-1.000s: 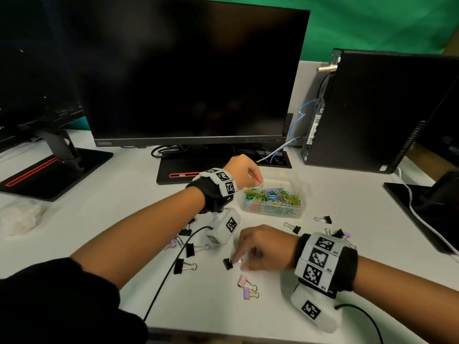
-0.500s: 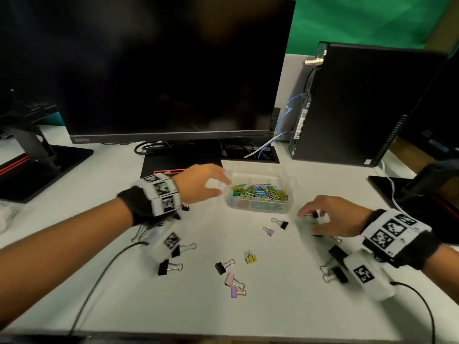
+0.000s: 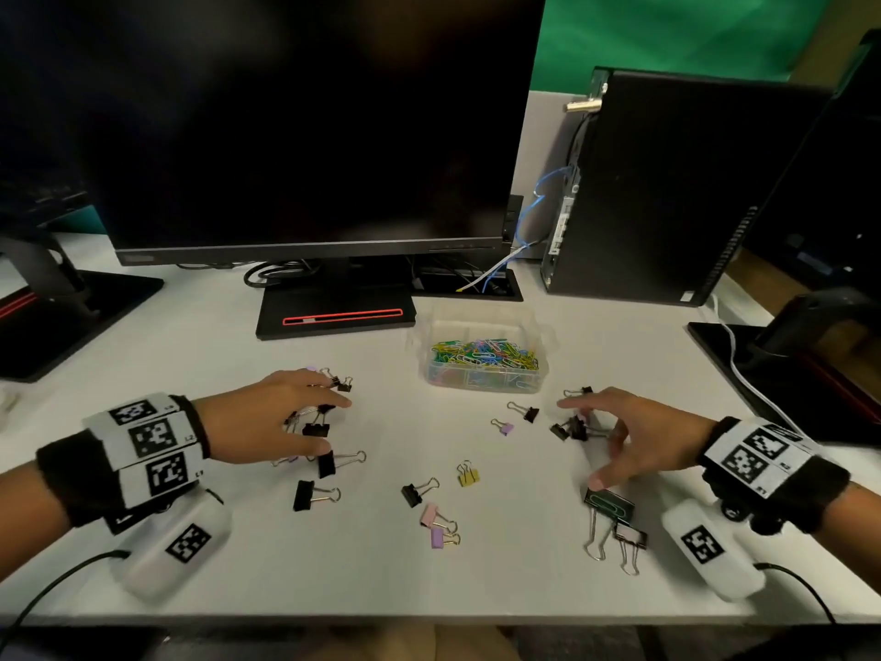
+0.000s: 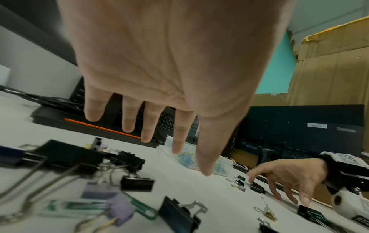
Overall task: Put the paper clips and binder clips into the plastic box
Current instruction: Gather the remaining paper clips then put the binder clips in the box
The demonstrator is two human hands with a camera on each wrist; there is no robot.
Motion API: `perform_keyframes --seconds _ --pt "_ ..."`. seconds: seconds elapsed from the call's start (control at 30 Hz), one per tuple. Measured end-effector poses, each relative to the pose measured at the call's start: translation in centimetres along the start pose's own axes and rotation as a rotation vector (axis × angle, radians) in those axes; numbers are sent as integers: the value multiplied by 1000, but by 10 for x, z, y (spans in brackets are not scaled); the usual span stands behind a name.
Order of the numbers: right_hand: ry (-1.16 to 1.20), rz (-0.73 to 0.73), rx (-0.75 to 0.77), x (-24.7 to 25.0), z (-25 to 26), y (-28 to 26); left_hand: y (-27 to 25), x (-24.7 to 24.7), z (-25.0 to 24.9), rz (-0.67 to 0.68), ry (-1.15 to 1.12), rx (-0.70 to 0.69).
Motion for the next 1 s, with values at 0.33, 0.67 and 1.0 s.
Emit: perform_keyframes --seconds 0.33,0.67,1.0 --pt "65 136 -56 -9 1 -16 -26 6 32 -100 -61 110" --pt "90 24 -69 3 5 4 -24 -22 36 31 11 150" --pt "5 -320 -3 48 56 85 -8 -18 19 8 64 112"
Point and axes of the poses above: each hand's wrist, its own y-axis towards the middle knuckle, its own x-axis out of the back of the hand, z = x × y, the point moved 5 cm from there along y, towards the middle knuckle, and after that the axes turned 10 degrees about -z, right-handed, at the moved point
